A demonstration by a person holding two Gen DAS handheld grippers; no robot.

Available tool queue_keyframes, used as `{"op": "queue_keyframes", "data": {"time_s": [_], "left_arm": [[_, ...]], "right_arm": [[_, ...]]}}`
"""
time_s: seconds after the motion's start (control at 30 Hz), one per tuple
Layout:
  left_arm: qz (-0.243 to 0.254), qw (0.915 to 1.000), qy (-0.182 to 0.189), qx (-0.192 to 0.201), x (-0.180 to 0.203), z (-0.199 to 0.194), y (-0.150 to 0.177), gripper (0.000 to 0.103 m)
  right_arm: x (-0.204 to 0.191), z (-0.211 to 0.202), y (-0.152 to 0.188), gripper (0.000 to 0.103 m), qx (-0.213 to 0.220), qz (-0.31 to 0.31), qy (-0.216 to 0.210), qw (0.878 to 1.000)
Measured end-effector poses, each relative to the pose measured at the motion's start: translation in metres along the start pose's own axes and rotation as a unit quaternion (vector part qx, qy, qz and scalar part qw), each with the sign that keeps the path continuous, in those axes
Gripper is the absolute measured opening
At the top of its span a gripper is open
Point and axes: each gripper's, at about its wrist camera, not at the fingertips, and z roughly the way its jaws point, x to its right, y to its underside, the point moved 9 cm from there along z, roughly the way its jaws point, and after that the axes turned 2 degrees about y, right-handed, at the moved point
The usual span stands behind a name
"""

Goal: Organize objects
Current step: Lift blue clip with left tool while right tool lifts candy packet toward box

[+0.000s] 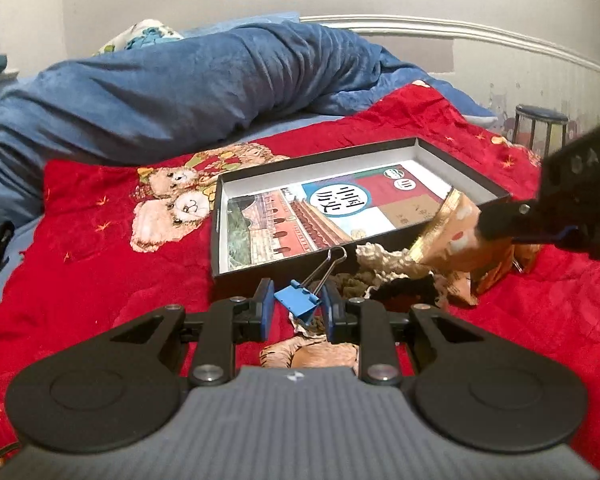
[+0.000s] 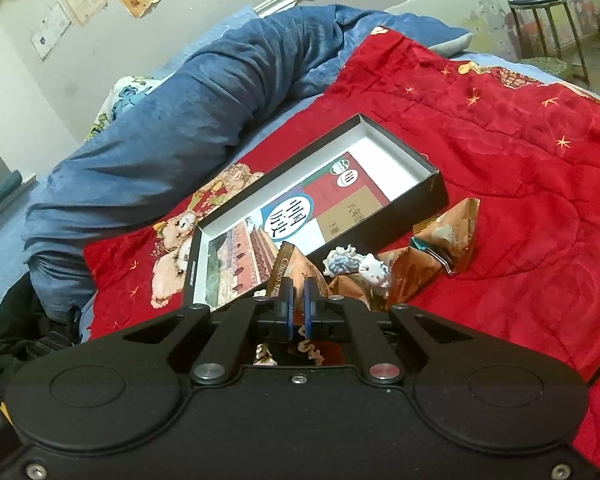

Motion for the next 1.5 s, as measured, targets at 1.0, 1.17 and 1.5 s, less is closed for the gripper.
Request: {"op": "queue_keyframes", "data": {"time_s": [1.0, 1.17, 1.5], "left_arm": [[-0.004, 0.9991, 0.034, -0.024, 0.003, -0.018, 0.009, 0.028], [-0.013, 0.998, 0.042, -0.045, 0.006, -0.01, 0.016, 0.028], [-0.016, 0.9975, 0.031, -0.061, 0.005, -0.004, 0.02, 0.028]], "right_arm": [[0.042, -0.002, 0.001, 0.048, -0.043, 0.025, 0.069, 0.996], [0.046, 0.018, 0.02, 0.053, -0.082, -0.002, 0.109, 0.991], [0.05, 0.041, 0.038, 0.036, -0.098, -0.021, 0.144, 0.985]]}}
